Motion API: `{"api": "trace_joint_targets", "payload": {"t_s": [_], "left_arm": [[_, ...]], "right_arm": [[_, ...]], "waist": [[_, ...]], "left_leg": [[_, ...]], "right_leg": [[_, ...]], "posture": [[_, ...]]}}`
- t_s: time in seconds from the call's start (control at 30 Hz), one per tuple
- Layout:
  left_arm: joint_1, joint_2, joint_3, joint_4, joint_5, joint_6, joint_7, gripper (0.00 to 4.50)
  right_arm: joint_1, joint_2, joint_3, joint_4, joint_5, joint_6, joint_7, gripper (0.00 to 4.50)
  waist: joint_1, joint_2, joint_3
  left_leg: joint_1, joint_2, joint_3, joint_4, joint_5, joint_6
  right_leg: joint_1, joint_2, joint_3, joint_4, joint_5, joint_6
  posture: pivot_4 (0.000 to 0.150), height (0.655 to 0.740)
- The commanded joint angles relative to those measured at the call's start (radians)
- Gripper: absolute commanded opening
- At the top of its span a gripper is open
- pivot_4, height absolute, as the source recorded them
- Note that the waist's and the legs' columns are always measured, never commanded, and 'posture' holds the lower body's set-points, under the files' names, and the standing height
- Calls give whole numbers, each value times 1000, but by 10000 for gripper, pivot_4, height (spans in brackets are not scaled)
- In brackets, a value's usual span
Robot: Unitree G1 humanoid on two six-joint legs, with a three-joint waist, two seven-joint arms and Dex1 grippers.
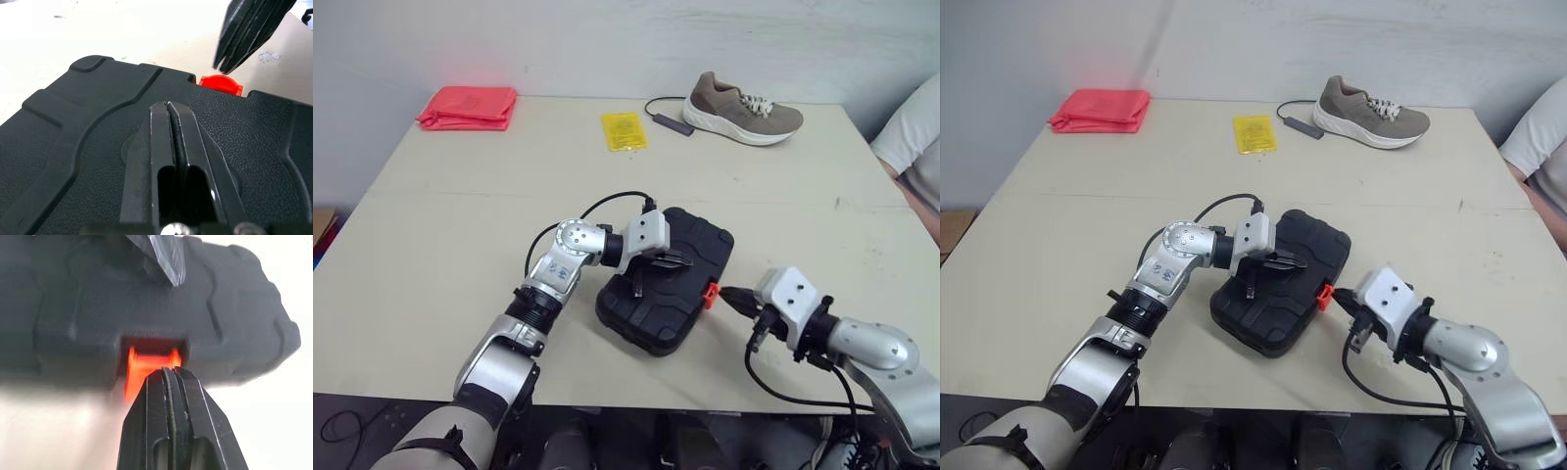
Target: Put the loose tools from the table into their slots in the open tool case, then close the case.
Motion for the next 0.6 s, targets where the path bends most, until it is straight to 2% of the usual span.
{"api": "trace_joint_targets", "payload": {"t_s": [0.03, 0.13, 0.3, 0.47, 0.6], "left_arm": [[41, 17, -32, 41, 44, 23, -5, 329], [44, 18, -34, 33, 44, 28, -5, 329], [52, 22, -37, 14, 44, 37, -6, 329], [64, 30, -41, -6, 47, 47, -11, 329], [66, 25, -44, -8, 49, 49, -9, 329]], "right_arm": [[47, 3, -45, -26, 21, -5, 15, 0], [54, 26, -15, 12, 11, -25, 12, 0], [-21, 64, -2, 38, -1, -80, -4, 0], [-109, 45, -37, -13, 58, -26, 16, 0], [-187, 27, 4, -26, 72, 41, 17, 0]], "waist": [[-2, 1, 0], [-3, 1, -2], [-3, 1, -2], [-4, 2, -2], [-4, 2, -2]], "left_leg": [[0, 0, 0, 0, 0, 0], [1, 0, 0, 0, 0, 0], [1, 0, 0, 0, 0, 0], [0, 1, 0, -1, 0, 0], [0, 1, 0, -1, 0, 0]], "right_leg": [[0, 0, 0, 0, 0, 0], [0, 0, 1, 1, 0, 0], [0, 0, 0, 0, 0, 0], [0, 1, 0, 0, 0, 0], [0, 1, 0, -1, 0, 0]], "posture": [[1500, 7400], [1500, 7400], [1500, 7400], [1500, 7400], [1500, 7400]]}}
